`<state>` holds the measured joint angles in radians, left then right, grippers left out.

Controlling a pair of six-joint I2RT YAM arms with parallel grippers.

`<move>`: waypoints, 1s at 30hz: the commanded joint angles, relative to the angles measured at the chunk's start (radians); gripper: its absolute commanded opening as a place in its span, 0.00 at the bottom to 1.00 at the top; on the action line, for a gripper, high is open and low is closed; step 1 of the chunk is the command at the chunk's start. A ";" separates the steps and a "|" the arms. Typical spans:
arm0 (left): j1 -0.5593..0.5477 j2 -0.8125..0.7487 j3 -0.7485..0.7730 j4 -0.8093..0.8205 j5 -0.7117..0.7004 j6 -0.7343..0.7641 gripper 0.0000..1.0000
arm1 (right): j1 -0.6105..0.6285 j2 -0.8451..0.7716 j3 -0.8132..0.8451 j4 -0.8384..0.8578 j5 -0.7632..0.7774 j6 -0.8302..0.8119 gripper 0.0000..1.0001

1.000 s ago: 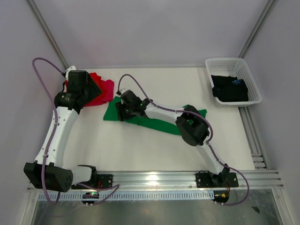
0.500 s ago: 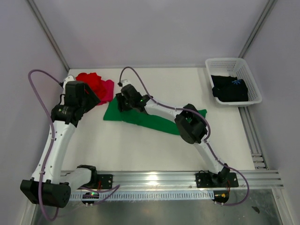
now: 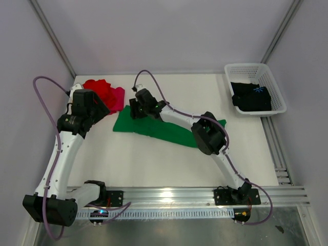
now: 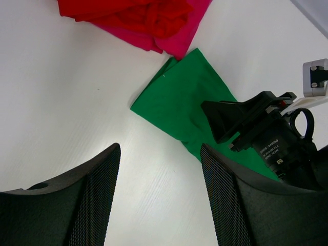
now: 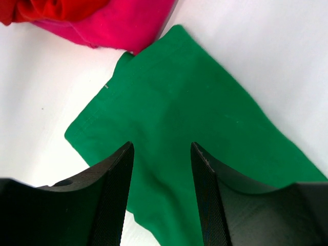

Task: Fold and stack the t-shirts
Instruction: Rotate the tshirt 90 degrees

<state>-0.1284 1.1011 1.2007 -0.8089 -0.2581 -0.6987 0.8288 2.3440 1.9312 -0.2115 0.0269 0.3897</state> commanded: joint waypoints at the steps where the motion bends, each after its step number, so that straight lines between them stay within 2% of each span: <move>1: 0.007 0.002 0.025 0.010 0.006 0.008 0.67 | 0.004 0.017 0.003 0.023 -0.083 0.020 0.53; 7: 0.007 0.014 0.025 0.016 0.013 0.004 0.67 | 0.004 0.066 0.061 -0.045 -0.180 0.035 0.53; 15: 0.007 0.016 0.033 0.025 0.010 0.007 0.67 | 0.013 0.057 0.034 -0.162 -0.269 0.048 0.53; 21: 0.007 0.046 0.068 0.022 -0.003 0.024 0.67 | 0.044 -0.041 -0.098 -0.230 -0.332 0.014 0.53; 30: 0.007 0.109 0.160 0.025 -0.012 0.054 0.67 | 0.144 -0.267 -0.386 -0.354 -0.441 -0.093 0.53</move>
<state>-0.1284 1.1973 1.3025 -0.8070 -0.2604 -0.6720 0.9333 2.1777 1.6119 -0.4370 -0.3424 0.3595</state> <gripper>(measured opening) 0.667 0.527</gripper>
